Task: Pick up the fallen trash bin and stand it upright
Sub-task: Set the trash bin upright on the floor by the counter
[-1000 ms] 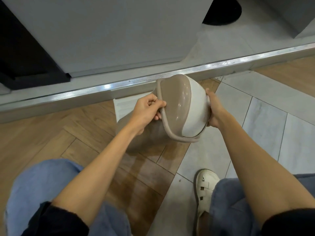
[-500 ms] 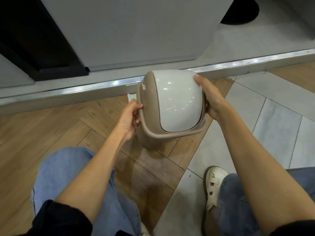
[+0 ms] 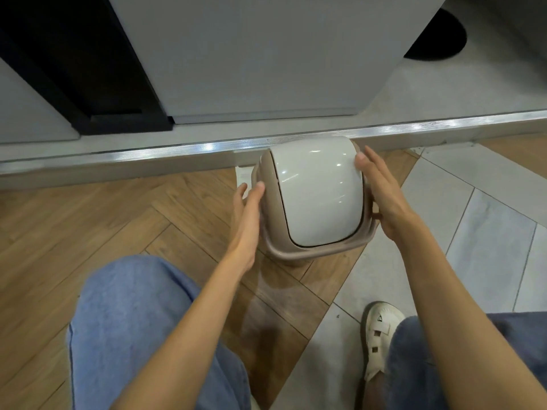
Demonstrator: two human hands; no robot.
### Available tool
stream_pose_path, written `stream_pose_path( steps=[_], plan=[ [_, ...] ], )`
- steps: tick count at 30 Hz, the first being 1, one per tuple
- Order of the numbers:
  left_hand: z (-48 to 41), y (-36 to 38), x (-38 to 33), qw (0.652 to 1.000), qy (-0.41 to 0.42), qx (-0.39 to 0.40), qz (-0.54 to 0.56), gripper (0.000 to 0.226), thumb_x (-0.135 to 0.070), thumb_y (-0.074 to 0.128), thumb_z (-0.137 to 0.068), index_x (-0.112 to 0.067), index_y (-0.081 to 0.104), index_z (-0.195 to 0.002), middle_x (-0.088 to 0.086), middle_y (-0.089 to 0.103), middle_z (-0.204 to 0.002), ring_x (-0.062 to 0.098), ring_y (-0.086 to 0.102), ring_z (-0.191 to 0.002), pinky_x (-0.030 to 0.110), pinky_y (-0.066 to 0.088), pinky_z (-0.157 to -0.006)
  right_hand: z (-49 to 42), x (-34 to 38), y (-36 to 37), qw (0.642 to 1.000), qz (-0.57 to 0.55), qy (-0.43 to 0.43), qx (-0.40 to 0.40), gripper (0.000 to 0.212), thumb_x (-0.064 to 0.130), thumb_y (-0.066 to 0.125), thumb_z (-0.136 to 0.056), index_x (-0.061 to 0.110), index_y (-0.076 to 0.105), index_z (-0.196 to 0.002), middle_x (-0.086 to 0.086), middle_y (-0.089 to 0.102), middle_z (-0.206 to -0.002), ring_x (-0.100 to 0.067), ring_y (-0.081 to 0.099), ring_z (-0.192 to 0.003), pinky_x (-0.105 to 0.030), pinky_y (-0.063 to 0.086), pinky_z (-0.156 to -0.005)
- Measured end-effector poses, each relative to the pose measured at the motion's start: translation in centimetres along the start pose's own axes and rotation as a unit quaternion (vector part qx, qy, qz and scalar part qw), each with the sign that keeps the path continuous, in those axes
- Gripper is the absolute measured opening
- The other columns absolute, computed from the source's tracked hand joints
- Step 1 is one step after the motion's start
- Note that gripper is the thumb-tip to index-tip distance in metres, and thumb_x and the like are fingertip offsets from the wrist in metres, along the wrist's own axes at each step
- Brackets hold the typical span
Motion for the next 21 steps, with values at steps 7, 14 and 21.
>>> stream_pose_path(
  steps=[7,14,21],
  plan=[
    [0.0,2.3,-1.8,0.998,0.056,0.001,0.006,0.074,-0.054,0.049,-0.094,-0.026,0.019,-0.156,-0.006,0.031,-0.159,0.000,0.032,-0.121,0.023,0.025,-0.097,-0.4,-0.6,1.6,0.999,-0.016,-0.032,-0.027,0.034,0.048,0.052,-0.098,0.035,0.058,-0.129,0.017,0.066,-0.116,0.005,0.064,-0.097,-0.015,0.051,-0.072],
    [-2.5,1.6,-3.1,0.998,0.065,-0.020,0.012,0.078,-0.060,0.051,-0.090,-0.025,0.025,-0.155,-0.005,0.032,-0.159,0.002,0.032,-0.129,0.023,0.024,-0.102,-3.2,0.0,3.5,0.998,-0.021,-0.041,-0.049,0.048,0.058,0.057,-0.090,0.034,0.059,-0.132,0.011,0.067,-0.122,-0.009,0.064,-0.110,-0.032,0.052,-0.092],
    [-5.9,1.9,-5.3,0.997,0.068,-0.034,0.021,0.105,-0.085,0.060,-0.055,-0.029,0.047,-0.143,-0.005,0.056,-0.142,0.014,0.054,-0.126,0.042,0.040,-0.111,-7.1,1.5,4.5,0.997,-0.027,-0.038,-0.056,0.052,0.061,0.058,-0.086,0.028,0.063,-0.127,0.009,0.066,-0.119,-0.011,0.062,-0.108,-0.037,0.051,-0.095]
  ],
)
Point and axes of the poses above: each hand's wrist, its own z-axis away from the middle knuckle, its own y-axis out of the palm, x = y × z, the point moved 4 cm from there along -z, towards the middle knuckle
